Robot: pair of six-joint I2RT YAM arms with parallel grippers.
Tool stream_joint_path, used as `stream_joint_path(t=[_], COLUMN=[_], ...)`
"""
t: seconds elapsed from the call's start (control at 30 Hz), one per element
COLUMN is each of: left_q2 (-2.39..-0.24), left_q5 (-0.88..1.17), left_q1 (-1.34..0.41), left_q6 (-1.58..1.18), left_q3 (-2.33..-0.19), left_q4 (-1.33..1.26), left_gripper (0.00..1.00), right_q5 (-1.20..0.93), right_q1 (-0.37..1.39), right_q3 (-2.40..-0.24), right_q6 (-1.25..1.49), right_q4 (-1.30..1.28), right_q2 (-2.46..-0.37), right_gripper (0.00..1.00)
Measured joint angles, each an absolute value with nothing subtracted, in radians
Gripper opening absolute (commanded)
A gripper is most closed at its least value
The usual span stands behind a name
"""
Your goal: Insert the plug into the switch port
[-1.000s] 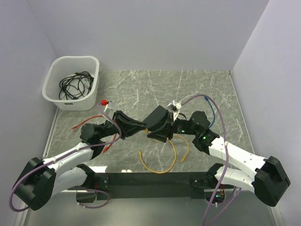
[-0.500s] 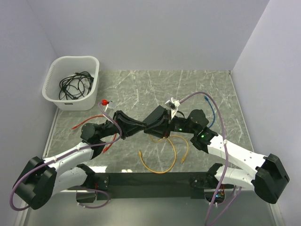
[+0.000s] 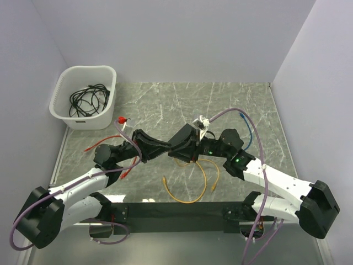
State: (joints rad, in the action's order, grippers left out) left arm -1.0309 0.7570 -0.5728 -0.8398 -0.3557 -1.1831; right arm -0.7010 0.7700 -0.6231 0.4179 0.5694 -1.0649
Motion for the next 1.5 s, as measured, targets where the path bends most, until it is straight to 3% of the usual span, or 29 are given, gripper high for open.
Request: stream_joint_path(t=[0.2,0.37,0.5,0.57,0.63,0.73,0.77,0.83,0.97,1.3,1.5], left_q2=[-1.023,-1.026,-1.026,-1.026,-1.026,-1.026,-1.025,-1.025,-1.025,-0.984,-0.974], left_q5=[0.744,0.743,0.741,0.738,0.735,0.729,0.727,0.717,0.699,0.604,0.521], left_q1=[-0.573,-0.573,-0.573,-0.573,-0.572,-0.573,-0.572,-0.571,-0.554,-0.515,-0.501], left_q6=[-0.828,-0.828,-0.829,-0.830,-0.832,-0.832,-0.829,-0.833,-0.844,-0.850,-0.827], left_q3=[-0.356,-0.356,-0.356,-0.356,-0.356,-0.356,-0.360,-0.362,-0.362,-0.362,-0.362], left_q4=[-1.184,-1.185,-1.185,-1.185,-1.185,-1.179,-1.169,-1.155,-1.143,-1.077,-0.989], left_gripper=[0.01,0.01,0.01,0.00,0.00,0.22,0.42,0.65,0.84,0.88,0.86], right_q5=[-0.695,-0.688,-0.681,-0.680,-0.676,-0.670,-0.668,-0.665,-0.656,-0.577,-0.261], right_q1=[0.776,0.776,0.776,0.776,0.776,0.776,0.776,0.776,0.776,0.787,0.792], right_q3=[-0.623,-0.623,-0.623,-0.623,-0.623,-0.622,-0.620,-0.620,-0.616,-0.612,-0.637], right_q6=[0.406,0.405,0.402,0.395,0.397,0.395,0.395,0.395,0.385,0.311,0.241], right_q4=[0.540,0.537,0.536,0.536,0.534,0.531,0.530,0.528,0.518,0.402,0.164], right_q2=[-1.055,-1.055,-1.055,-1.054,-1.053,-1.048,-1.047,-1.042,-1.023,-0.990,-1.005], right_gripper=[0.36,0.30,0.13,0.00,0.00,0.00,0.00,0.00,0.00,0.00,0.00])
